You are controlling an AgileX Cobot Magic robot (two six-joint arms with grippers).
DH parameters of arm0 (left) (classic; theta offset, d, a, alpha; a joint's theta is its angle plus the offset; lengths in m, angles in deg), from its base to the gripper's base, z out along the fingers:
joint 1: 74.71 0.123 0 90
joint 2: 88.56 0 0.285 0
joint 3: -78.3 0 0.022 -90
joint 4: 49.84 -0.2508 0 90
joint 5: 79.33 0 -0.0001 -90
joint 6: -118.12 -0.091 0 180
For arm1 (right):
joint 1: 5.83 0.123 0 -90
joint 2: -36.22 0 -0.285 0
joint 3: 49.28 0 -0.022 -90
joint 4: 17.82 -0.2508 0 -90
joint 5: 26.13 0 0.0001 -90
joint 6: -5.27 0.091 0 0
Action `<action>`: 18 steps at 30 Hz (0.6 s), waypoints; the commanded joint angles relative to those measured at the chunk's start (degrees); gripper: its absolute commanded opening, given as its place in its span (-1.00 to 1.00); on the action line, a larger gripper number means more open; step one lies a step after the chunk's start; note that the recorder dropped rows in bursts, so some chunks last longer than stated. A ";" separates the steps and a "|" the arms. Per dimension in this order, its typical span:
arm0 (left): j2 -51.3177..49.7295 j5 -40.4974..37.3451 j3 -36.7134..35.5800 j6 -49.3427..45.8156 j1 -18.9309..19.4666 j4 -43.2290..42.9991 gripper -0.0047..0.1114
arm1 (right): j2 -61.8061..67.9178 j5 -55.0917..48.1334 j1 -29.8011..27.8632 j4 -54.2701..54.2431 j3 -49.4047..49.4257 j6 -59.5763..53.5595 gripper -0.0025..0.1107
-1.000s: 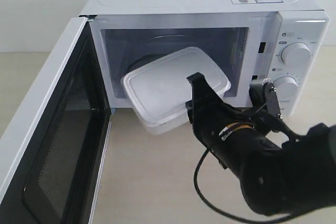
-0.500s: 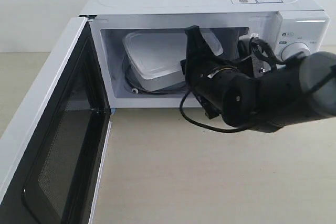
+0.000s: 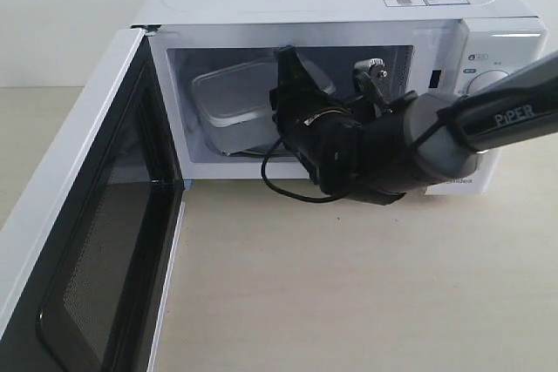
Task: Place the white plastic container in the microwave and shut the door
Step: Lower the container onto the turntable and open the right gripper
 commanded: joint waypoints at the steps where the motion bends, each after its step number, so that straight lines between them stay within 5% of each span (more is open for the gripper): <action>1: 0.13 0.92 -0.21 -0.38 0.20 -0.07 -0.84 | -0.91 0.18 -0.31 0.89 -0.26 -0.54 -0.23; 5: 0.13 0.92 -0.21 -0.38 0.20 -0.07 -0.84 | -3.88 -13.49 -0.31 1.02 -0.26 -5.35 -0.67; 7: 0.13 0.92 -0.21 -0.38 0.20 -0.07 -0.84 | -6.71 -20.69 -0.31 1.02 0.33 -17.46 -0.95; 12: 0.13 0.92 -0.21 -0.38 0.20 -0.07 -0.84 | -21.06 -20.03 -0.09 1.21 13.51 -40.09 -0.96; 18: 0.13 0.92 -0.21 -0.38 0.20 -0.07 -0.84 | -24.02 -17.74 5.69 29.38 24.30 -51.59 -0.96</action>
